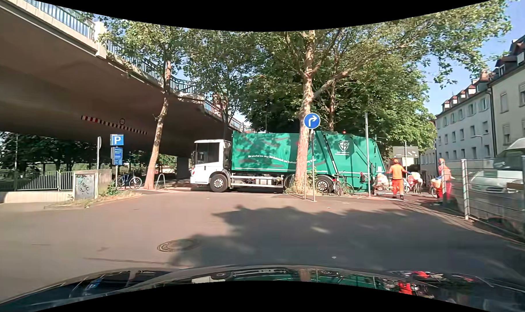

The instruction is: Follow the waypoints while adhering to traffic rules and regulations

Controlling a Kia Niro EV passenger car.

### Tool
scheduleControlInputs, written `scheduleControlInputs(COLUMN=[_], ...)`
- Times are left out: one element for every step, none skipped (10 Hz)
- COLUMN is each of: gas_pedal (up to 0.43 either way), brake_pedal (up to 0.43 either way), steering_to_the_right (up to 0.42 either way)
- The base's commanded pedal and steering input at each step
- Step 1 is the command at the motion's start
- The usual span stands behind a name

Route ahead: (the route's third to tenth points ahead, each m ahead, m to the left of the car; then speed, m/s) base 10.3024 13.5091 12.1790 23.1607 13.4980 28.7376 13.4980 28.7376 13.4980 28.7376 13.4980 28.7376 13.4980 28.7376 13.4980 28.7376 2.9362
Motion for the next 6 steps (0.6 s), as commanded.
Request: scheduleControlInputs(gas_pedal=[0.000, 0.000, 0.000, 0.000, 0.000, 0.000], brake_pedal=[0.000, 0.000, 0.000, 0.000, 0.000, 0.000], steering_to_the_right=[-0.394, -0.416, -0.440, -0.458, -0.469, -0.484])
